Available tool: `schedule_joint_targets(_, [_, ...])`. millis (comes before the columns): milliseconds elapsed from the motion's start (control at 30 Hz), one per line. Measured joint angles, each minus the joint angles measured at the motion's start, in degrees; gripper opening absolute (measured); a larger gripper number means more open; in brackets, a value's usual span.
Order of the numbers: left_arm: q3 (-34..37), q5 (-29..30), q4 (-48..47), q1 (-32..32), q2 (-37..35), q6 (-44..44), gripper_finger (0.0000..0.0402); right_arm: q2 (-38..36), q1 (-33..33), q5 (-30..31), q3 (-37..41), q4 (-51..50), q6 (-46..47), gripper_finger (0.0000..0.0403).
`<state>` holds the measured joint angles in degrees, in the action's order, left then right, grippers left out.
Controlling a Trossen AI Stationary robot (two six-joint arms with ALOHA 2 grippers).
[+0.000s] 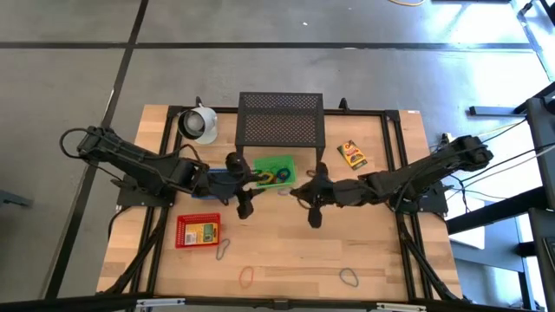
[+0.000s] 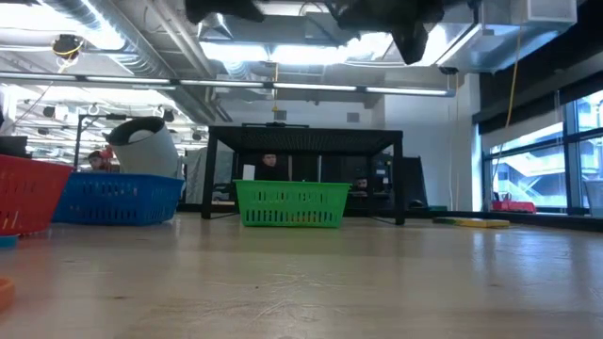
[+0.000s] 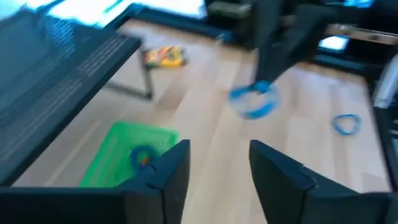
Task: Pick & Place Office Desk Supplies
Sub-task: Put the blue rubber band into the blue bin
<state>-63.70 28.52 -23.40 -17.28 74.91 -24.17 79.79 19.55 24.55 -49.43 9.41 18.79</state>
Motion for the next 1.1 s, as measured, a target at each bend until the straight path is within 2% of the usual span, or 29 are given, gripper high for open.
schedule_joint_targets(167, [0.0,-3.3,7.7,0.0,2.3,12.8,0.0194,-0.2,0.0,-5.4,0.0,2.2,5.1,0.0002])
schedule_joint_targets(300, [0.0,-5.4,12.2,0.0,5.1,23.4,0.0199,-0.2,0.0,-8.1,0.0,2.2,7.5,0.0009])
schedule_joint_targets(433, [0.0,-7.6,16.4,0.0,8.1,28.5,0.0193,-0.2,0.0,-8.2,0.0,2.2,9.1,0.0010])
schedule_joint_targets(633, [0.0,-7.2,22.2,0.1,11.6,32.1,0.0178,-0.2,0.0,-10.4,0.0,2.2,9.3,0.0008])
schedule_joint_targets(800, [0.0,-7.2,23.0,0.1,12.4,32.4,0.0134,-0.2,0.0,-10.5,0.0,2.0,9.3,0.0008])
schedule_joint_targets(1000, [0.0,-7.6,22.9,0.0,12.4,32.3,0.0022,-0.2,0.0,-10.6,0.0,1.7,9.1,0.0008])
schedule_joint_targets(1100, [0.0,-7.8,22.9,0.0,12.4,32.0,0.0008,-0.2,0.0,-11.1,0.0,1.7,9.2,0.0008])
